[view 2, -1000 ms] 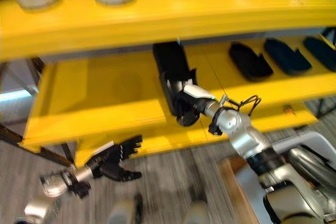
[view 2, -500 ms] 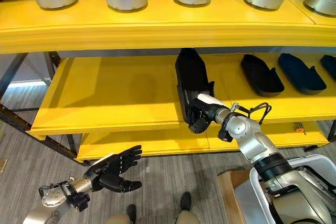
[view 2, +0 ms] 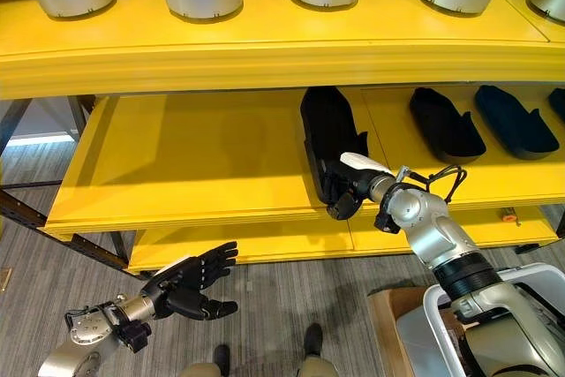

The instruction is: Move parts from the plastic box to the shelf.

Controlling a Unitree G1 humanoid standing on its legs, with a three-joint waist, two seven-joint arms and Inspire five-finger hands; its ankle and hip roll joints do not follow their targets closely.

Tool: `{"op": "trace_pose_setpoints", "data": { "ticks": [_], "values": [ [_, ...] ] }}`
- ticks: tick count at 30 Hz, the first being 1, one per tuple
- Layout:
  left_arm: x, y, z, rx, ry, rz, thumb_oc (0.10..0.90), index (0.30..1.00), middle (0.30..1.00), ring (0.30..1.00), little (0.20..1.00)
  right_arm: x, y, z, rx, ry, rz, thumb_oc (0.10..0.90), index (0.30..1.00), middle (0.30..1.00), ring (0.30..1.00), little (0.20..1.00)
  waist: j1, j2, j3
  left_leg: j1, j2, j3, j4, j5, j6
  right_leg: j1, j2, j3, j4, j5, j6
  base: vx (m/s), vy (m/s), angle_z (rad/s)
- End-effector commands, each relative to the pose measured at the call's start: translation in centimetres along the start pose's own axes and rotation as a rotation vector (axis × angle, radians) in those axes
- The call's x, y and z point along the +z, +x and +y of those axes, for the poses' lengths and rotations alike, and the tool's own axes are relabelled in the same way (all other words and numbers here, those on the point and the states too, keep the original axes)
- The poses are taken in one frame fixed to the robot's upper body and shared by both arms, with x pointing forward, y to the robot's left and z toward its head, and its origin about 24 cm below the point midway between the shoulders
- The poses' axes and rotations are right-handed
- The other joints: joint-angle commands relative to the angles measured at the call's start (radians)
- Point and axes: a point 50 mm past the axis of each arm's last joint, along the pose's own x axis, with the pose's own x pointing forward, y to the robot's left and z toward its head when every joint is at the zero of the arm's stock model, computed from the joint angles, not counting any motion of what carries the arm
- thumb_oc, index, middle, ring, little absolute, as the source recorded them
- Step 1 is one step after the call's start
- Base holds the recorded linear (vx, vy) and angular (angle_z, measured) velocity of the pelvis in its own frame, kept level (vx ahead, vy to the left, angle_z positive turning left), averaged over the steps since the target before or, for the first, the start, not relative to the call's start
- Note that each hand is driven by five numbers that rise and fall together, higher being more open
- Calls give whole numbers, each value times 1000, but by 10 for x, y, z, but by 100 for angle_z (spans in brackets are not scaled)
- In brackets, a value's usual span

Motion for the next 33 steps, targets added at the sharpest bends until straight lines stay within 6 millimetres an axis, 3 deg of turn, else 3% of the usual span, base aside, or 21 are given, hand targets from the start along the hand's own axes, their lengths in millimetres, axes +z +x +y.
{"op": "trace_pose_setpoints", "data": {
  "ticks": [1,8,14,19,20,23,25,26,27,29,33],
  "values": [
    [39,3,-7,-77,56,-170,900,1000,1000,1000,1000,39,-18,-104,-316,-197,-106,400,300,300,300,300,21,-6,-50,-41,39,-13,106,-107,37,-77,-49,0,181,-139,44,32,-118,5],
    [52,3,-2,-67,92,-197,900,1000,1000,1000,1000,33,-32,-138,-377,-245,-48,400,300,300,300,300,16,21,-21,-95,76,-44,136,-83,11,-133,-29,5,279,-204,14,-44,-168,12],
    [57,1,1,-38,82,-237,900,1000,1000,1000,1000,27,-44,-155,-386,-276,-11,400,300,300,300,300,8,36,-4,-111,130,-45,174,-57,-17,-162,-13,-20,390,-282,-44,-13,-208,22],
    [57,9,-3,-89,74,-255,900,1000,1000,1000,1000,12,-55,-157,-388,-295,58,400,300,300,300,300,-39,59,-11,-158,167,86,251,17,-34,-166,6,-92,434,-335,-96,-21,-132,26],
    [58,10,-5,-96,72,-256,900,1000,1000,1000,1000,10,-56,-156,-389,-296,62,400,300,300,300,300,-42,62,-9,-167,158,83,266,12,-34,-163,6,-97,436,-341,-98,33,-87,80],
    [61,13,-5,-88,69,-257,900,1000,1000,1000,1000,11,-50,-151,-383,-306,42,400,300,300,300,300,-12,67,3,-216,66,5,218,-13,-10,-139,17,-80,391,-317,-82,95,-2,88],
    [60,12,-5,-89,78,-256,900,1000,1000,1000,1000,15,-45,-152,-384,-299,36,400,300,300,300,300,3,67,9,-231,71,-11,164,23,-19,-123,25,-76,374,-317,-80,125,55,-10],
    [58,12,-7,-92,80,-253,900,1000,1000,1000,1000,17,-43,-152,-382,-288,34,400,300,300,300,300,10,71,12,-248,93,-17,130,76,-35,-105,29,-80,363,-321,-81,227,130,-12],
    [58,14,-9,-119,81,-258,900,1000,1000,1000,1000,19,-43,-153,-389,-288,45,400,300,300,300,300,3,78,12,-297,102,22,114,121,-42,-71,34,-100,342,-338,-92,251,143,-15],
    [61,13,-7,-118,89,-251,900,1000,1000,1000,1000,17,-41,-149,-382,-272,27,400,300,300,300,300,20,71,15,-326,84,-26,127,101,-35,-63,30,-90,340,-344,-89,260,138,11],
    [67,17,-3,-140,95,-239,900,1000,1000,1000,1000,24,-33,-134,-374,-243,-13,400,300,300,300,300,20,59,10,-275,59,-2,97,55,-4,-64,9,-98,332,-330,-59,195,48,-39]
  ]
}}
